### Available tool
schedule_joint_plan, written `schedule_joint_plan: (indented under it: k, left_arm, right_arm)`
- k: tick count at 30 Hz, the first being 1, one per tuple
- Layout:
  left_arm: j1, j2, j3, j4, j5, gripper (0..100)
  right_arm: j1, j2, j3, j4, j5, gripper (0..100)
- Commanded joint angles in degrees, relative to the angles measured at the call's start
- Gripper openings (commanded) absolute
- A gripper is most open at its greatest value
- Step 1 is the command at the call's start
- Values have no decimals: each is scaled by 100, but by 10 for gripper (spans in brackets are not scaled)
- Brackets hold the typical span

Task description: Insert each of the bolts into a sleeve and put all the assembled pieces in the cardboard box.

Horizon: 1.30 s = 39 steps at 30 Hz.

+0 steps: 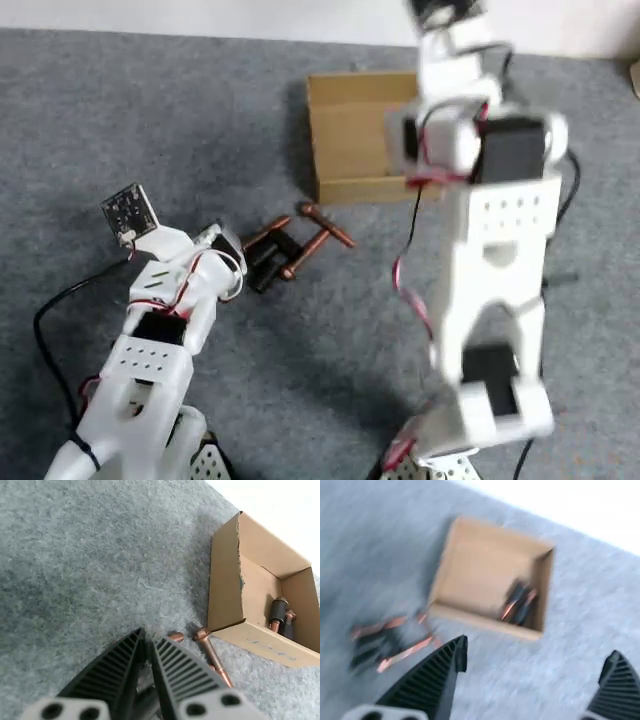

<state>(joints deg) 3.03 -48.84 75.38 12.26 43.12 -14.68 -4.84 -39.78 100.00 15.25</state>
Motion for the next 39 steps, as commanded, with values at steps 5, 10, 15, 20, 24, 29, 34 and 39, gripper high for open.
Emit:
schedule_joint_plan:
  k: [5, 10, 15, 20, 24, 29, 34, 39]
  left_arm:
    - [356, 1578, -1982, 1495, -202, 7]
    - [347, 3468, -3327, 2110, -211, 11]
    - [1007, 4505, -3899, 2066, -167, 11]
    - [1569, 4629, -4048, 1943, 413, 8]
    - [1297, 4673, -4752, 1837, 1213, 10]
    - [1437, 4690, -5209, 2075, 1662, 11]
    - [1763, 4699, -5112, 2347, 1837, 40]
    - [1807, 4699, -4813, 2338, 2180, 201]
  right_arm:
    - [303, -3345, 5112, -813, -9, 378]
    - [1033, -5086, 7459, -1727, 782, 378]
    - [1455, -6167, 9349, -2492, 1099, 378]
    - [1684, -6422, 10545, -3240, 1099, 378]
    - [1789, -6448, 11222, -3714, 1090, 378]
    - [1798, -6457, 11811, -4295, 695, 378]
    - [1807, -6457, 12215, -4629, 738, 378]
    - [1807, -6457, 12505, -4945, 747, 378]
